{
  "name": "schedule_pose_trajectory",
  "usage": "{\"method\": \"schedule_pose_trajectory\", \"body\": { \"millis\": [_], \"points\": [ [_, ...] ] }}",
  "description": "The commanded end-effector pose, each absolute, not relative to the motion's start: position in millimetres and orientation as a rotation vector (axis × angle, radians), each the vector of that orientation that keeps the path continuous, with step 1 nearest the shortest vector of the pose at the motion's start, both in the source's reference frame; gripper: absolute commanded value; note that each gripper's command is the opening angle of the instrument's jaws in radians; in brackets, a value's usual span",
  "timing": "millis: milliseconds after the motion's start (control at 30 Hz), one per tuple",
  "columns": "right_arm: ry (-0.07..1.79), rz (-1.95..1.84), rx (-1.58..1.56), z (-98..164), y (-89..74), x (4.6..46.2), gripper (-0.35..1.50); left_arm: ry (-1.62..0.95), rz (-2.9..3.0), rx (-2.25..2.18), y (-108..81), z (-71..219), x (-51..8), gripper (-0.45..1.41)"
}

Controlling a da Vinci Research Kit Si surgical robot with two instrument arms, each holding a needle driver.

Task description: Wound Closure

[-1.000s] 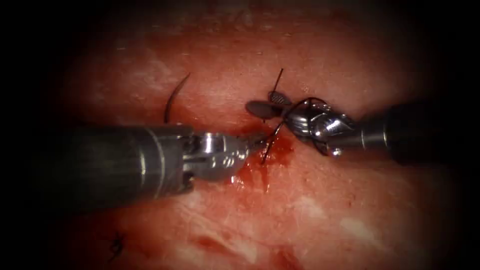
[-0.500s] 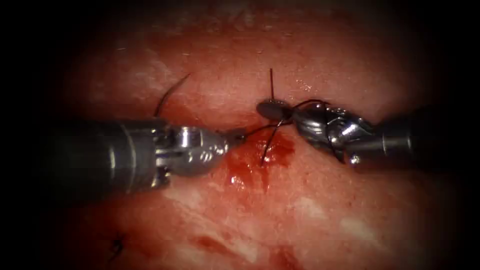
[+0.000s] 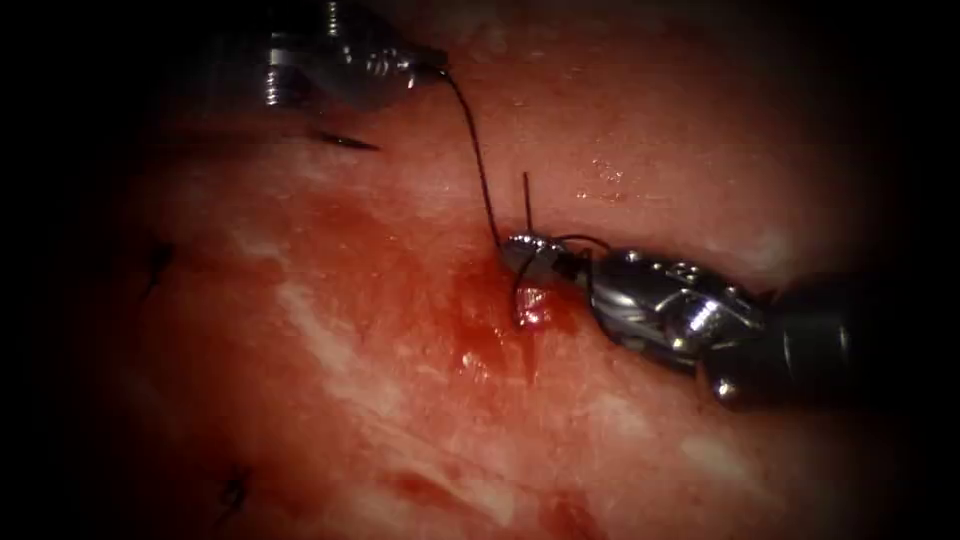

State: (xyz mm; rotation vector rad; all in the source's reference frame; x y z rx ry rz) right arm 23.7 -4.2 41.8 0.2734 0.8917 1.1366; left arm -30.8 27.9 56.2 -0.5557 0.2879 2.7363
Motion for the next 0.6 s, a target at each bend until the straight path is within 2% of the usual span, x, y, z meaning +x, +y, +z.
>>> {"method": "schedule_pose_trajectory", "body": {
  "millis": [33, 600],
  "points": [
    [0.898, 1.118, 0.279, 42.5, -5.6, 24.2, -0.35, 0.289, 2.718, -0.538, 29.6, 57.1, -31.5, -0.45],
    [0.925, 1.024, 0.262, 41.2, -9.5, 24.5, -0.35, 0.329, 2.683, -0.448, 40.4, 64.2, -32.1, -0.45]
  ]
}}
